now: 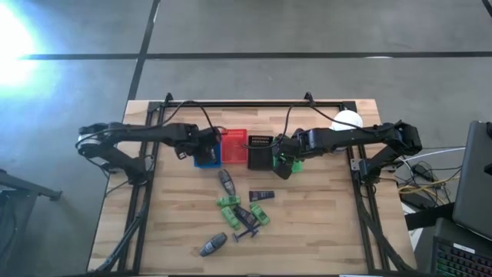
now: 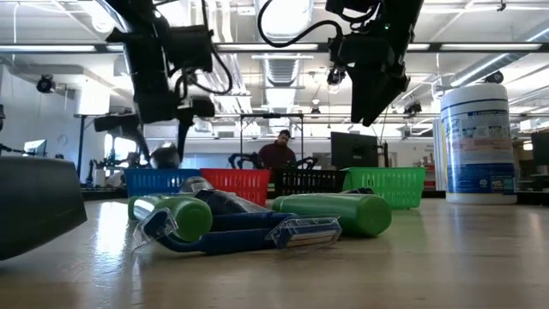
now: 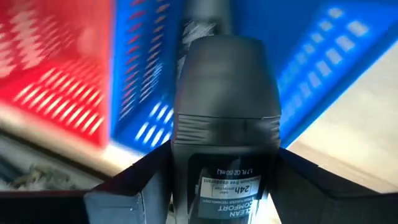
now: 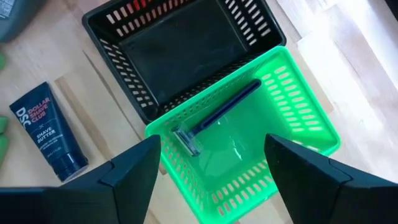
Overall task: Pick & Place Travel size toiletries
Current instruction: Put the gray deodorant into the blue bin
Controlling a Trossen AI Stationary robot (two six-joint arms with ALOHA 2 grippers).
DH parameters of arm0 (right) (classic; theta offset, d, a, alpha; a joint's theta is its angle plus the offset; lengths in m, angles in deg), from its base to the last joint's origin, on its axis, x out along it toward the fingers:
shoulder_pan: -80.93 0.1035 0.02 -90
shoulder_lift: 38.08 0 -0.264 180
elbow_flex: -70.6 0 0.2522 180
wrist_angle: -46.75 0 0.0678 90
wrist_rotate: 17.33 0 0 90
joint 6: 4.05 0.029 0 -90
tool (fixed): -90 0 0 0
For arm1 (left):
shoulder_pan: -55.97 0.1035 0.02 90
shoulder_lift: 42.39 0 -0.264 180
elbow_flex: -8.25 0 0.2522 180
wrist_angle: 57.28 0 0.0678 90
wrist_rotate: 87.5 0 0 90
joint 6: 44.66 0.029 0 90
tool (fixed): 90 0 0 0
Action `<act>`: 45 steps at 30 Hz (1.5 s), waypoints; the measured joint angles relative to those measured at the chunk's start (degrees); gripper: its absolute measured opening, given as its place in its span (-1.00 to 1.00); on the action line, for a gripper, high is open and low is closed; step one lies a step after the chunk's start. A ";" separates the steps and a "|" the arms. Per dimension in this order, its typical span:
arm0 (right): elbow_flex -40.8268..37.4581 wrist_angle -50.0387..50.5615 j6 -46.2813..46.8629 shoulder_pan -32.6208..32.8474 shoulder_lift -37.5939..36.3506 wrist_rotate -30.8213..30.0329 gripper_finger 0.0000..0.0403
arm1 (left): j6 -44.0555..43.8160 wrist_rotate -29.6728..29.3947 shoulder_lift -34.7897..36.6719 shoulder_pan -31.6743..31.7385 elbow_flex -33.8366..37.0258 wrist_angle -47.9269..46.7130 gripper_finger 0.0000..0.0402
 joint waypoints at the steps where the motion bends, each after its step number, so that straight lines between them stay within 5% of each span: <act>1: 0.00 0.01 -0.07 0.00 0.00 0.00 0.39 | 0.72 0.26 -0.25 -0.11 0.53 -0.02 0.15; 28: 0.09 0.18 -2.94 0.00 0.00 0.02 0.71 | -12.19 3.42 1.86 -1.78 2.48 3.42 0.30; 37: 0.09 0.58 -2.94 0.00 0.00 0.47 0.71 | -9.44 -9.86 4.42 -6.45 0.79 3.34 0.46; 39: 0.09 0.62 -2.92 0.00 0.00 1.08 0.68 | -17.89 -7.55 5.85 -9.06 -1.03 3.58 0.46; 42: 0.09 0.75 -2.93 0.02 0.00 1.54 0.65 | -47.47 -1.74 6.30 -12.15 -5.18 3.04 0.46; 45: 0.09 1.52 -3.20 0.02 0.00 1.64 0.63 | -70.48 13.64 6.70 -14.63 -8.44 -0.66 0.45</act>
